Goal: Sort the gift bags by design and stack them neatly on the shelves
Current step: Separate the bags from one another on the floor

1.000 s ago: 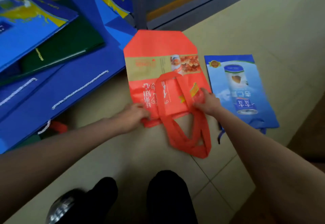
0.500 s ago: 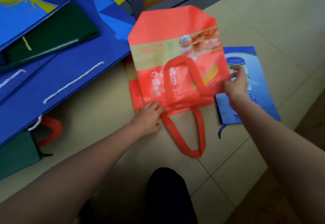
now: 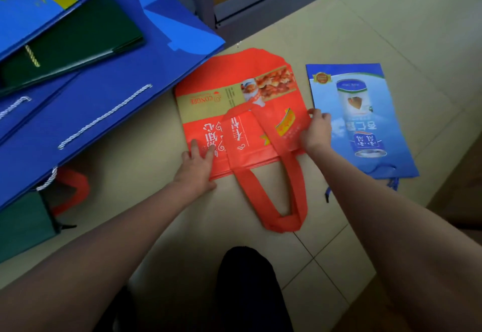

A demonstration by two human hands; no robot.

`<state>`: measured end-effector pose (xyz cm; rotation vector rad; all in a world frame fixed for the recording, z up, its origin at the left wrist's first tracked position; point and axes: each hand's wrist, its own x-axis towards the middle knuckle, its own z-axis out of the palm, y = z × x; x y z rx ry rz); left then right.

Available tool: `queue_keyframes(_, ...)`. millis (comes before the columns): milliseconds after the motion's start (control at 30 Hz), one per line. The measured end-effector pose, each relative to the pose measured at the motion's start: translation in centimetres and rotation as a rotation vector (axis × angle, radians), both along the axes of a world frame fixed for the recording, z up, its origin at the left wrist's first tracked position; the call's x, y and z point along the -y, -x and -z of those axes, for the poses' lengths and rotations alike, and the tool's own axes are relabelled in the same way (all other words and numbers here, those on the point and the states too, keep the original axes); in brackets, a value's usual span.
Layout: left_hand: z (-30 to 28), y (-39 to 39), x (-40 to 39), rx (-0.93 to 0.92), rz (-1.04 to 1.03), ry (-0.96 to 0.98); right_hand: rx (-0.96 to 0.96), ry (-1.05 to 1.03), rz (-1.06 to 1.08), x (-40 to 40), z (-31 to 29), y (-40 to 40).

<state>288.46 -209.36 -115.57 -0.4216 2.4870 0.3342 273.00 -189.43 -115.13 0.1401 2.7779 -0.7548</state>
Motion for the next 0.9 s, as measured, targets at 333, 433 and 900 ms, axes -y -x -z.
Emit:
queue_keyframes(333, 0.6, 2.3, -0.7, -0.134, 0.135, 0.120, 0.229, -0.294, -0.191, -2.0, 1.6, 0.0)
queue_keyframes(433, -0.1, 2.7, 0.5, -0.102, 0.146, 0.142, 0.182, -0.336, -0.301, -2.3, 1.2, -0.9)
queue_keyframes(900, -17.6, -9.2, 19.9, -0.413, 0.012, 0.558, -0.040, 0.178, -0.713, 19.8, -14.6, -6.7)
